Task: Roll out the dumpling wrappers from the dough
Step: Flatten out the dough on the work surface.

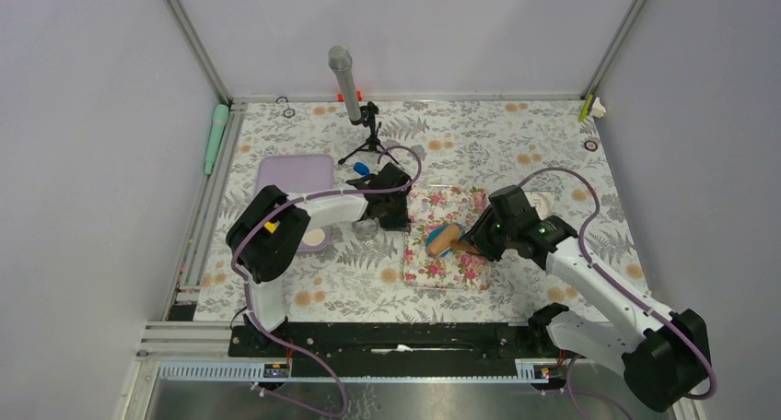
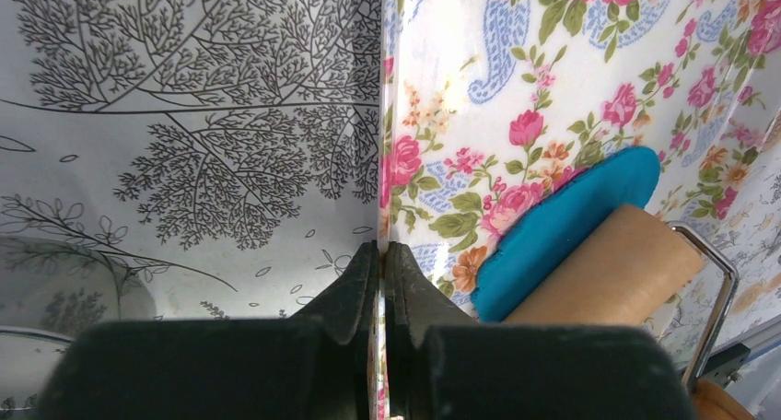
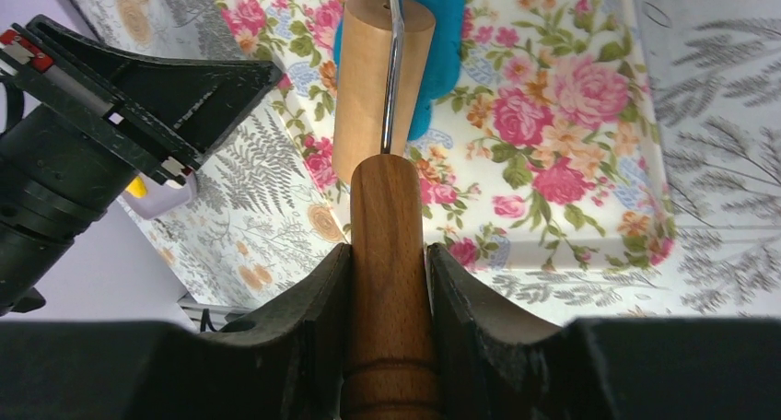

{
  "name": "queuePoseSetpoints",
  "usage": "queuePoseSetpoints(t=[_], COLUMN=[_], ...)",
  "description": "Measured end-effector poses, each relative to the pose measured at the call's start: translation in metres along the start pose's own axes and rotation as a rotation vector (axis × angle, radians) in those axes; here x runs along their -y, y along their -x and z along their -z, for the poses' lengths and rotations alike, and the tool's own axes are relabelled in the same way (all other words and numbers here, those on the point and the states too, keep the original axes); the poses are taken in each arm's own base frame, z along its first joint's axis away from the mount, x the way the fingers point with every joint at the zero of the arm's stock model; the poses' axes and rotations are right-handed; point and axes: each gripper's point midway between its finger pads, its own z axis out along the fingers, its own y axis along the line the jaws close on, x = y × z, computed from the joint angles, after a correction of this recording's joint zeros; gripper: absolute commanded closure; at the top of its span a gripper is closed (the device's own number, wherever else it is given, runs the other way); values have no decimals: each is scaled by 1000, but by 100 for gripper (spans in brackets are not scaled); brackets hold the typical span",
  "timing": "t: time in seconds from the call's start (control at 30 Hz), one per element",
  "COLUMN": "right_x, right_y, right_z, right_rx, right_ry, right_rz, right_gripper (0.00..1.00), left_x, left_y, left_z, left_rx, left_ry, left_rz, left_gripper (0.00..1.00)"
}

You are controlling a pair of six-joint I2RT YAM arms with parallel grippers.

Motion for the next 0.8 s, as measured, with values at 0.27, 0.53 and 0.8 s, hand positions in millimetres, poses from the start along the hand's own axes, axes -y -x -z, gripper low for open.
queuePoseSetpoints(t=[0.27, 0.53, 0.8], right_x=[-17, 4, 19], right_y=[4, 3, 2], right_z=[-22, 4, 13], right_rx=[10, 38, 34], right_ry=[80, 13, -82], right_rz=[9, 7, 15], right_gripper=[100, 100, 100], left_x=[-2, -1, -2], left_y=[2, 2, 3], left_z=[0, 0, 0], left_rx=[5, 5, 5], left_ry=[3, 1, 0], left_rz=[2, -1, -7], left_gripper=[100, 100, 100])
